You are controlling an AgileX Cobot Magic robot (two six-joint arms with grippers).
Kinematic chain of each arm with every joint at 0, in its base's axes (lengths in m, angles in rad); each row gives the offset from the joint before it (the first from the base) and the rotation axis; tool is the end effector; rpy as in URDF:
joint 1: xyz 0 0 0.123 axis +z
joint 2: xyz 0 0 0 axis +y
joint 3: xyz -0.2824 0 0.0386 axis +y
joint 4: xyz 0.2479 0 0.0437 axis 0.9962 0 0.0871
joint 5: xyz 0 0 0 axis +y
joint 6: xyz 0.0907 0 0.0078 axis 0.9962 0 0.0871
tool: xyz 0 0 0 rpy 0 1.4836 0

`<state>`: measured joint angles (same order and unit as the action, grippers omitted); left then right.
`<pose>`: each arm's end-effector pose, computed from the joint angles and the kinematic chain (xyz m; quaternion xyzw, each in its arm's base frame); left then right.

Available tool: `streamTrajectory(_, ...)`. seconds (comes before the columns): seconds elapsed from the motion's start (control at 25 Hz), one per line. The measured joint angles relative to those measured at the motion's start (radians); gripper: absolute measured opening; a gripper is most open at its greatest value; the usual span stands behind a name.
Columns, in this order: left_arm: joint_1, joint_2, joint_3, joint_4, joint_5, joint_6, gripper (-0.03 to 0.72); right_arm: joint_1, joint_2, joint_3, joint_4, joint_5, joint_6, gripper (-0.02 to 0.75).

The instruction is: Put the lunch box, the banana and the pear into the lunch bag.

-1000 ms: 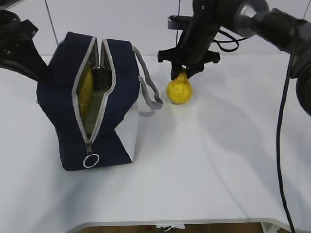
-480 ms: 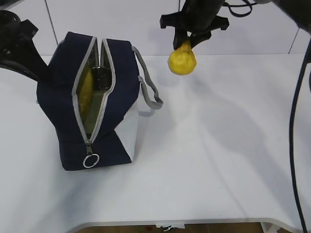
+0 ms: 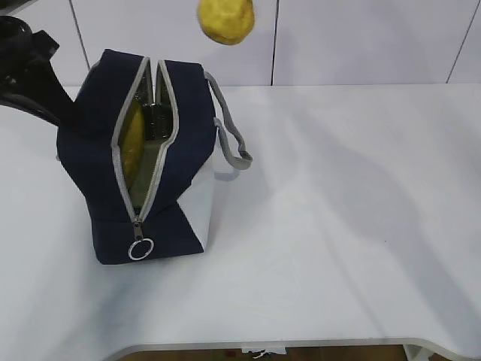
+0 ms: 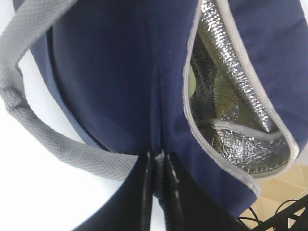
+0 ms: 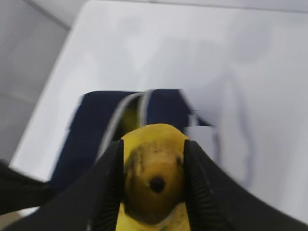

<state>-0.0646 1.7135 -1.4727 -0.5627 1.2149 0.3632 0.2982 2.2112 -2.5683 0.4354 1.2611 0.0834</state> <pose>0.3460 -0.0680 0.3042 0.1345 0.9488 -0.2513 0.1359 0.4437 0.1747 0.3948 -0.1118 0.9010 0.2798 0.3120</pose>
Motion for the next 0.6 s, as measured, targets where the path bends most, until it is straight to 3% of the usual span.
streamTrajectory(0.32, 0.0, 0.0, 0.0, -0.01, 0.0, 0.0, 0.012, 0.004, 0.057, 0.0, 0.323, 0.004, -0.123, 0.288)
streamTrajectory(0.6, 0.0, 0.0, 0.0, -0.039, 0.0, 0.0, 0.012, 0.069, 0.165, 0.0, 0.36, 0.004, -0.158, 0.288)
